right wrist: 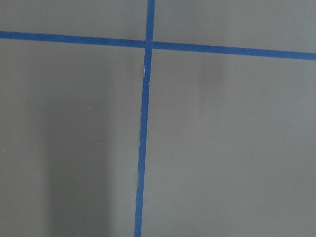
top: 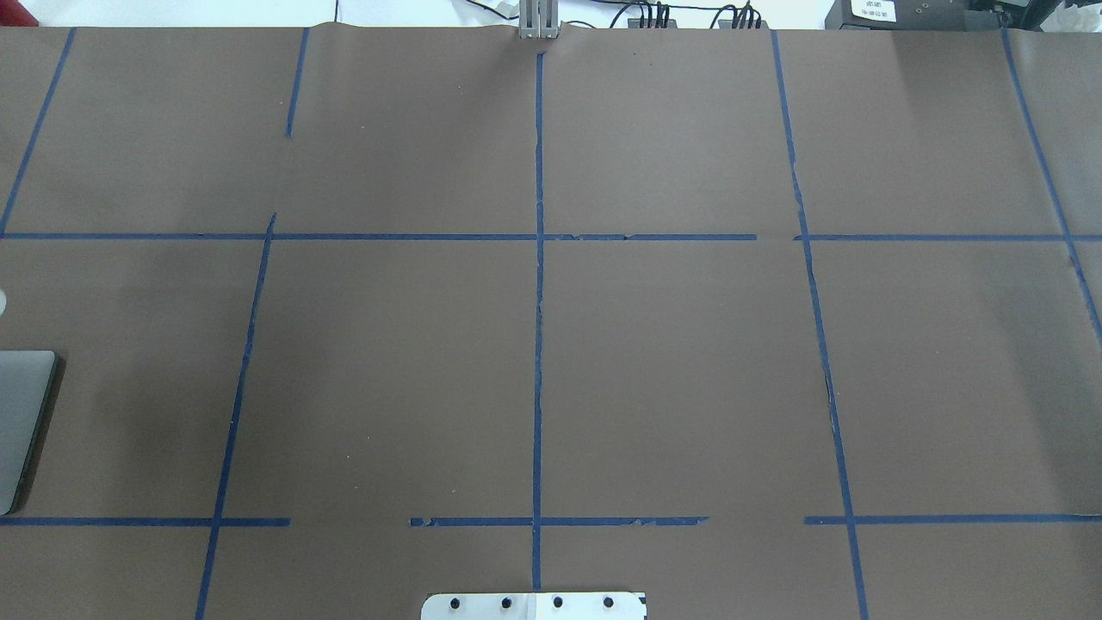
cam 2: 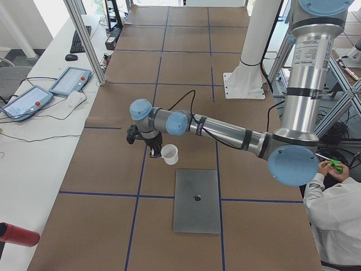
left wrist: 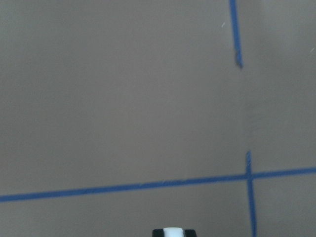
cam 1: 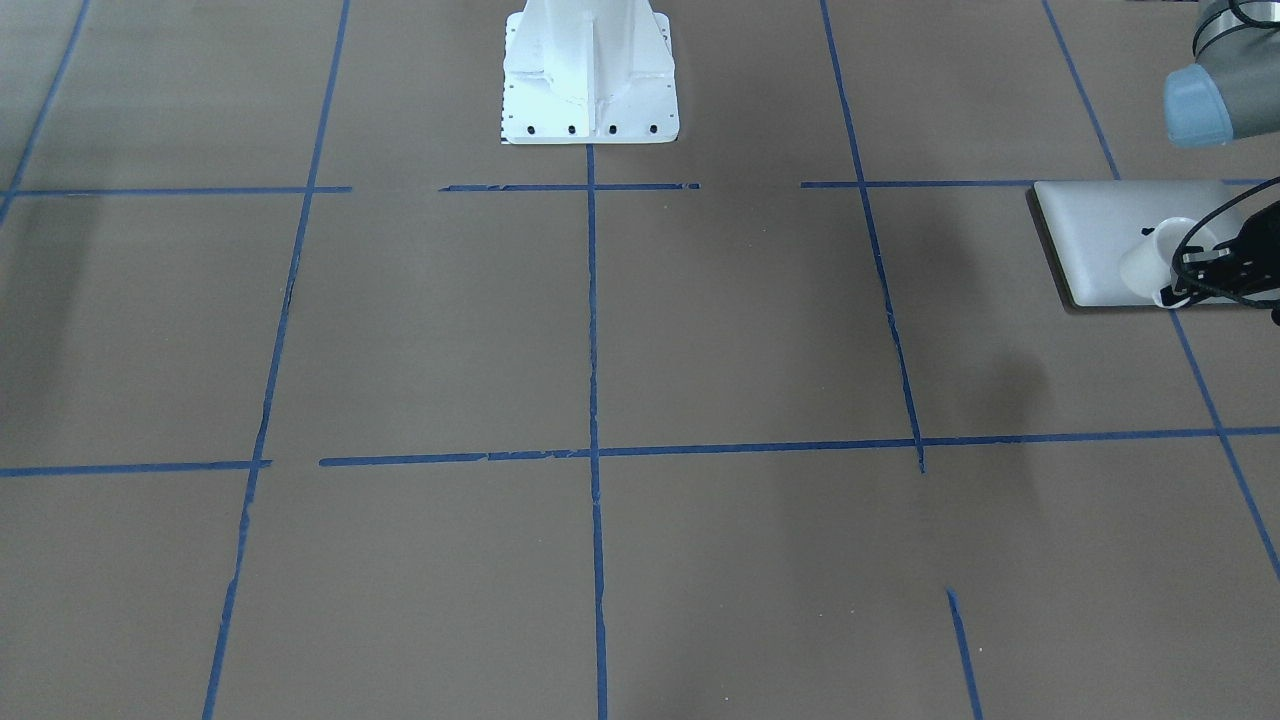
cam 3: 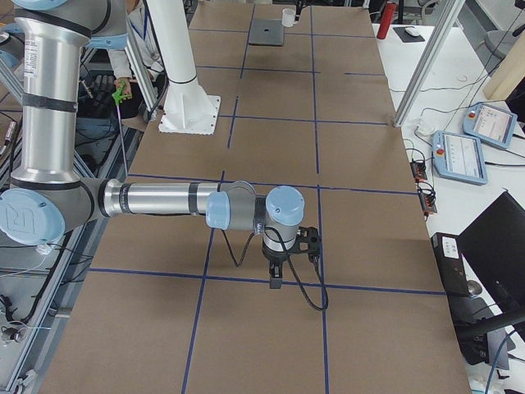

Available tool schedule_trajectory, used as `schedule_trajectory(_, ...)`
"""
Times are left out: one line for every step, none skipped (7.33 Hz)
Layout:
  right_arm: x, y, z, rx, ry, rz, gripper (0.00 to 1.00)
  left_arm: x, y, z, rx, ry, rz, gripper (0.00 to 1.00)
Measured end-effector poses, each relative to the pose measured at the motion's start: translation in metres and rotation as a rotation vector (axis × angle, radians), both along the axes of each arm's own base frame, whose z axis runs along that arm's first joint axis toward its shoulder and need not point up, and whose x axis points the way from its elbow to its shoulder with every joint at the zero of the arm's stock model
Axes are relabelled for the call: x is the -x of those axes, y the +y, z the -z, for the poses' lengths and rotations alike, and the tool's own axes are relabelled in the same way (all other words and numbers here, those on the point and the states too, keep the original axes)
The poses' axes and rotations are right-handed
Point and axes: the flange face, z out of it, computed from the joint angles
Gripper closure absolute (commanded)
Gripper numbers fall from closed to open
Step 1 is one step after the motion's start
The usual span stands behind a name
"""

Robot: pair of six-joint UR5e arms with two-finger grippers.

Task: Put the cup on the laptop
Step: 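Move the held cup with the left gripper over the silver laptop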

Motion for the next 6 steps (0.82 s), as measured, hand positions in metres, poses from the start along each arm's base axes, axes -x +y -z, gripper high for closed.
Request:
schedule_trajectory(0.0, 0.0, 0.0, 0.0, 0.0, 0.0, 0.0, 0.009, 0.03, -0.033, 0.005, -0.002, 0.003, 1.0)
schedule_trajectory(0.0, 0.0, 0.0, 0.0, 0.0, 0.0, 0.0, 0.015, 0.05, -0.058, 0.011, -0.001, 0.019, 1.0)
schedule_trajectory(0.0, 0.0, 0.0, 0.0, 0.0, 0.0, 0.0, 0.018, 0.062, -0.078, 0.011, 0.003, 0.04, 1.0)
schedule_trajectory(0.0, 0.0, 0.0, 0.0, 0.0, 0.0, 0.0, 0.02, 0.07, -0.105, 0.004, 0.008, 0.072, 1.0)
schedule_trajectory(0.0, 0.0, 0.0, -0.001, 0.0, 0.0, 0.0, 0.023, 0.079, -0.132, -0.005, 0.004, 0.101, 1.0)
schedule_trajectory(0.0, 0.0, 0.0, -0.001, 0.0, 0.0, 0.0, 0.027, 0.088, -0.152, -0.009, -0.008, 0.119, 1.0)
